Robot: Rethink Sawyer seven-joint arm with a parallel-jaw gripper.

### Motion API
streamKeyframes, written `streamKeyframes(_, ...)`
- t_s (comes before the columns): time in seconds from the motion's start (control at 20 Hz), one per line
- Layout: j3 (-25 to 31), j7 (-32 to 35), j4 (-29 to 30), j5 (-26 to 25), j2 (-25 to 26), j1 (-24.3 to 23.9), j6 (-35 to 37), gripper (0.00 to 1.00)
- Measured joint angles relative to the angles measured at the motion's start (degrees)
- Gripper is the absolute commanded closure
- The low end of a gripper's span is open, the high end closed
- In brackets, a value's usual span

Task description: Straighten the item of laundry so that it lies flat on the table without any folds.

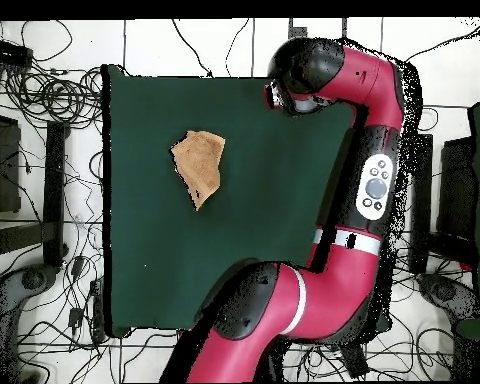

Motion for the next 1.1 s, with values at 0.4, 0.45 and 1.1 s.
streamKeyframes(0.4, 0.0, 0.0, 1.8, 3.6, 1.3, 0.1, -5.5, 1.00)
streamKeyframes(0.45, 0.0, 0.0, 2.0, 3.8, 1.4, 0.1, -5.9, 1.00)
streamKeyframes(1.1, 0.0, 0.0, 4.2, 7.6, 2.0, 2.7, -8.4, 0.00)
